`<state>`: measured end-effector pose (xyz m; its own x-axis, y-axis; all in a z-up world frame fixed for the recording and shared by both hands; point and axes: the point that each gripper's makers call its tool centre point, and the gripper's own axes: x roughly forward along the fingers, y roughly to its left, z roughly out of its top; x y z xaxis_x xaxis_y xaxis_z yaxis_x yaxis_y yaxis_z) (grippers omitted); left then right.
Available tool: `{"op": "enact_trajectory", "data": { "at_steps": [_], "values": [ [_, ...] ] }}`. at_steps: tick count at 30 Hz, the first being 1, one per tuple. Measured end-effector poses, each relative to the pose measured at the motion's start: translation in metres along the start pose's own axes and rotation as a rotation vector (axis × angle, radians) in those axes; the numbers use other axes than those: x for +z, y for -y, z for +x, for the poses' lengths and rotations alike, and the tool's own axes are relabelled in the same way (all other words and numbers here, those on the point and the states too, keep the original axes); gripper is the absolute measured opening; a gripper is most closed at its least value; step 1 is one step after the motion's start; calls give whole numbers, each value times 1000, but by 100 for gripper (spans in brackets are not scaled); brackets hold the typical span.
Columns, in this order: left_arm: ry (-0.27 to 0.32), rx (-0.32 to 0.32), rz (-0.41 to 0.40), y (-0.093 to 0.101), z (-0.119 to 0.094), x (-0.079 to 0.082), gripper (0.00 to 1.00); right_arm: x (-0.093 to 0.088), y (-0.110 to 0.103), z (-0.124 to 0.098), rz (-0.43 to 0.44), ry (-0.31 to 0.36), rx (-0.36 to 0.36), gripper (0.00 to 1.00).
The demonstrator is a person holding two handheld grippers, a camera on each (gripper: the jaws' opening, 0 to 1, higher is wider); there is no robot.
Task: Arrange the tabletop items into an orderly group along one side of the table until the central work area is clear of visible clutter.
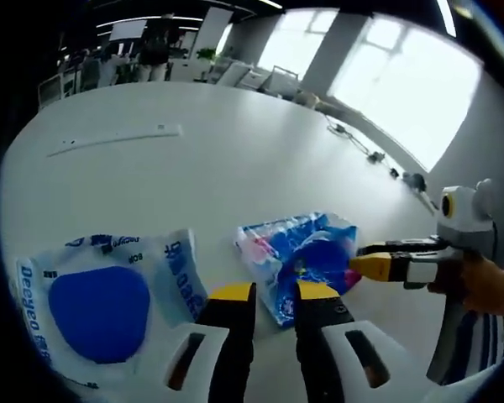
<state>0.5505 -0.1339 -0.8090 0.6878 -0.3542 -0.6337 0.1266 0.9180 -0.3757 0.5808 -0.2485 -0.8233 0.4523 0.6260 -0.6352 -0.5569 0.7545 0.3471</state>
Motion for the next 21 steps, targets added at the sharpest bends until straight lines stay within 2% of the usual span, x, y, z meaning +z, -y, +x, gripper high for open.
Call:
{"op": "enact_trajectory", "data": {
  "at_steps": [3, 5, 15, 21],
  "values": [
    [-7, 20, 6, -5, -1, -2, 2, 1, 2, 0, -12, 10, -11, 2],
    [-13, 15, 3, -5, 0, -3, 0, 2, 4, 1, -2, 17, -15, 0],
    [26, 60, -4, -11, -9, 10, 0, 19, -4, 2, 2, 62, -6, 0],
    [33, 79, -7, -18, -11, 15, 0, 18, -10, 8, -4, 52, 9, 0]
  ]
}}
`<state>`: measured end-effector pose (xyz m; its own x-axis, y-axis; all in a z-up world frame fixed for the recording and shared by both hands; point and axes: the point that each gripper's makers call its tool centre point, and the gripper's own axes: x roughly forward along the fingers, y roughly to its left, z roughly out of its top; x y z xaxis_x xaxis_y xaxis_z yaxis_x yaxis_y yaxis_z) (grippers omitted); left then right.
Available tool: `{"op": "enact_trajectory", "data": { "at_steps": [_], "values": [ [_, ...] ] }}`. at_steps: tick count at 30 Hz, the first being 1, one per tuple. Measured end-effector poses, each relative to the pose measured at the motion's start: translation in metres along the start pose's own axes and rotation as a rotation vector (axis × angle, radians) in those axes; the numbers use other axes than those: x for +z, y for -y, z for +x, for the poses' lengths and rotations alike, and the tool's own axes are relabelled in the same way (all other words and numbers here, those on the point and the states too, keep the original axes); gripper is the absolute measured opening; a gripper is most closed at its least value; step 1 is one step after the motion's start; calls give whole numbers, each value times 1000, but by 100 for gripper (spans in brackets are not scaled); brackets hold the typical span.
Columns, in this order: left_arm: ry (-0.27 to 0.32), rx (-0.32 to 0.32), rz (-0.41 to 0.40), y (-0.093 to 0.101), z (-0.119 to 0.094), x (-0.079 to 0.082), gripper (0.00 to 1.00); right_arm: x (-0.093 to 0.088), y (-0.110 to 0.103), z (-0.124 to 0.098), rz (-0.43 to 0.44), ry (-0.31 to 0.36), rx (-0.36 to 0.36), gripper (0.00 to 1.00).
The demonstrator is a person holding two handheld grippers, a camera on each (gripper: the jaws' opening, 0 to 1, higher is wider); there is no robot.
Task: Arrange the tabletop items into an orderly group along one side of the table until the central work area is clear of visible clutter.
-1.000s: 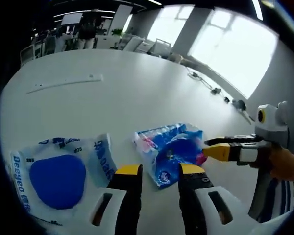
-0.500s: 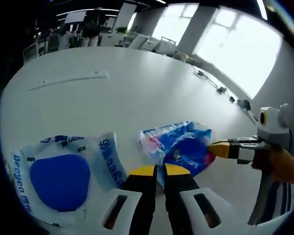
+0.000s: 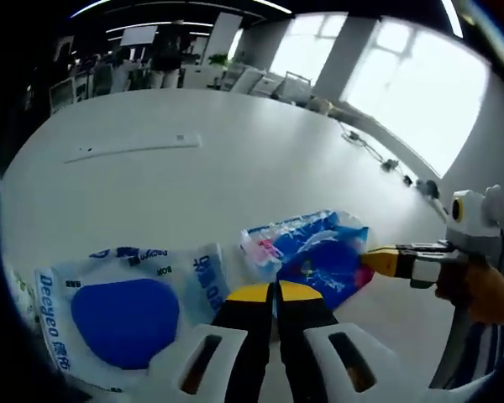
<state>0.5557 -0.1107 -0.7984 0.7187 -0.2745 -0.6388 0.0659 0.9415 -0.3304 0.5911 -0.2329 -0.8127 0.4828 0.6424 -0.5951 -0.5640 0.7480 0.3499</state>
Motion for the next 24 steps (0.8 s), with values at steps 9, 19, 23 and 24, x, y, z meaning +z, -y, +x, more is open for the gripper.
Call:
{"op": "enact_trajectory", "data": {
  "at_steps": [9, 19, 23, 24],
  "values": [
    [-14, 12, 4, -4, 2, -2, 0, -2, -1, 4, -10, -19, 7, 0],
    [-32, 19, 7, -6, 2, -6, 0, -8, -1, 9, -17, -43, 15, 0],
    [-41, 15, 20, -7, 3, -7, 0, -11, -1, 10, -9, -50, 14, 0],
    [-42, 16, 20, -7, 3, -7, 0, -12, -1, 11, -11, -51, 13, 0]
  ]
}}
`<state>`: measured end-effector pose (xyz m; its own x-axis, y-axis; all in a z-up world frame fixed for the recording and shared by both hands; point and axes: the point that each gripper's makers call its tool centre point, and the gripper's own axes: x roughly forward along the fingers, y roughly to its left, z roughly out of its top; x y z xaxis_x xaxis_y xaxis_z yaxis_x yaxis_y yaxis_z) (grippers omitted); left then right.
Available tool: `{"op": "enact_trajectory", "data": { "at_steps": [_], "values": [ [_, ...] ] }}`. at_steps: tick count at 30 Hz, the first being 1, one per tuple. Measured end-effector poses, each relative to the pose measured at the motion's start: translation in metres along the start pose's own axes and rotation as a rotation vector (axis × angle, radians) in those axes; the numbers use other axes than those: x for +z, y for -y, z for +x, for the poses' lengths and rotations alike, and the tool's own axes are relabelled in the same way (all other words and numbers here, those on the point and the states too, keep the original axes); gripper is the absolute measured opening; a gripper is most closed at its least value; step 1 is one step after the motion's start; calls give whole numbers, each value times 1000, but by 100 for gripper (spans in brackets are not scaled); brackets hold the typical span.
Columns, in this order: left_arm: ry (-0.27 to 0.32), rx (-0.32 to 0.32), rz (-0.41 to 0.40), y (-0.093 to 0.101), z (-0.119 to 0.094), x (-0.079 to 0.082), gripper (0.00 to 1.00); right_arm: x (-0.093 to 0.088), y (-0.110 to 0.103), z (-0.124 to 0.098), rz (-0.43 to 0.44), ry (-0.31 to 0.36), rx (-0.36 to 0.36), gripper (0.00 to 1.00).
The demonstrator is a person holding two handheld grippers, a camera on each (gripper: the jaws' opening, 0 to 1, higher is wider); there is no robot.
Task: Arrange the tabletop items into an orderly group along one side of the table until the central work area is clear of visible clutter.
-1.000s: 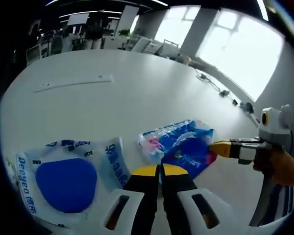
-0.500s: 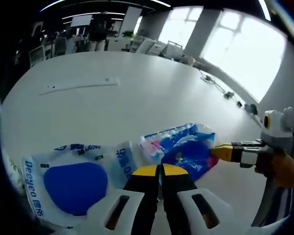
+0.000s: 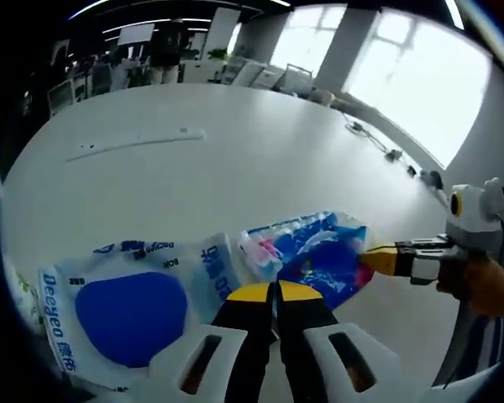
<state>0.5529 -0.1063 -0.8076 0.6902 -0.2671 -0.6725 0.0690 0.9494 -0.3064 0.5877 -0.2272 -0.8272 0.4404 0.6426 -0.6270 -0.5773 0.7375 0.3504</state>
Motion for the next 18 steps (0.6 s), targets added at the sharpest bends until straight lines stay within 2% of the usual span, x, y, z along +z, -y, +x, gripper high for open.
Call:
{"op": "enact_trajectory", "data": {
  "at_steps": [18],
  "values": [
    [-1, -3, -15, 1, 2, -2, 0, -1, 4, 2, -10, -8, -11, 0]
  ]
}}
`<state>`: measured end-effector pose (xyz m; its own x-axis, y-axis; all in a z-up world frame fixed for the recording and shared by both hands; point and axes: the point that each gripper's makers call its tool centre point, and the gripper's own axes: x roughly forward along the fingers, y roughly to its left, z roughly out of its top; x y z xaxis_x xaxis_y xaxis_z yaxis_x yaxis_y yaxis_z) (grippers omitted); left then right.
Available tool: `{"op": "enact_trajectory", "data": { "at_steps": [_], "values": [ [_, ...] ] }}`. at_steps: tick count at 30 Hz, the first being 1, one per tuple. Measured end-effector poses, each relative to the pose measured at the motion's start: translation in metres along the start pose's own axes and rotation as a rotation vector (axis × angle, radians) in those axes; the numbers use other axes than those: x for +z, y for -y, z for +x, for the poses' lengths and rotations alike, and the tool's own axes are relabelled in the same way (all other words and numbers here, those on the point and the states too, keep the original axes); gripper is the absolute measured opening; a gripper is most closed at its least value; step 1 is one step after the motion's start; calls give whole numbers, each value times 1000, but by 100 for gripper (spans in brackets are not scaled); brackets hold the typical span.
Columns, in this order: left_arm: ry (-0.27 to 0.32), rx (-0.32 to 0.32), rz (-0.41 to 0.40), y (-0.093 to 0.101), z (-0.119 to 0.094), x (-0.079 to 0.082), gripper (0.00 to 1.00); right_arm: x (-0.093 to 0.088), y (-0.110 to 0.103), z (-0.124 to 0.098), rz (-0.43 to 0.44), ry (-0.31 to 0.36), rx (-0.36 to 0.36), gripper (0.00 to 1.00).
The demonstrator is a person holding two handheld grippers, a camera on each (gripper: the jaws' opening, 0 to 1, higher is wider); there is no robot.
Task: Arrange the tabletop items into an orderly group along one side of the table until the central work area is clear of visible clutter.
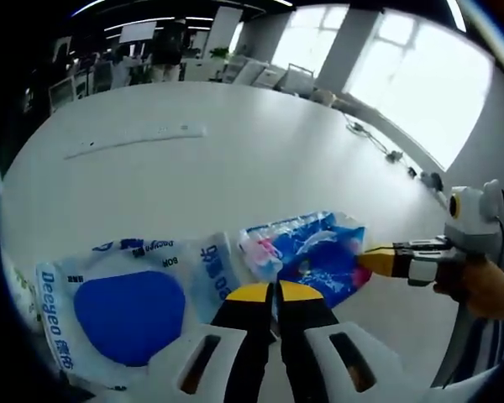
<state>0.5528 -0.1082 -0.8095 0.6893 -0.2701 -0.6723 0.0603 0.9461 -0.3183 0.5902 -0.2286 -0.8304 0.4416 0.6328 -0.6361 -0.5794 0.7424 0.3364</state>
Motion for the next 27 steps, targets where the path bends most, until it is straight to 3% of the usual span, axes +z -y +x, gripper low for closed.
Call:
{"op": "enact_trajectory", "data": {
  "at_steps": [5, 12, 17, 19, 25, 27],
  "values": [
    [2, -9, 8, 3, -1, 0, 2, -3, 1, 0, -28, -14, -10, 7],
    [49, -24, 6, 11, -5, 7, 22, 1, 0, -1, -37, 4, -9, 25],
    [71, -47, 30, 18, -10, 11, 29, 3, -1, -3, -30, 14, -13, 34],
    [93, -87, 33, 26, -11, 15, 35, 4, -2, -6, -33, 19, -16, 36],
    [124, -108, 53, 34, -14, 22, 60, 8, -7, -12, -42, 40, -6, 44],
    [127, -117, 62, 37, -16, 22, 69, 9, -7, -14, -55, 49, -17, 51]
  ]
}}
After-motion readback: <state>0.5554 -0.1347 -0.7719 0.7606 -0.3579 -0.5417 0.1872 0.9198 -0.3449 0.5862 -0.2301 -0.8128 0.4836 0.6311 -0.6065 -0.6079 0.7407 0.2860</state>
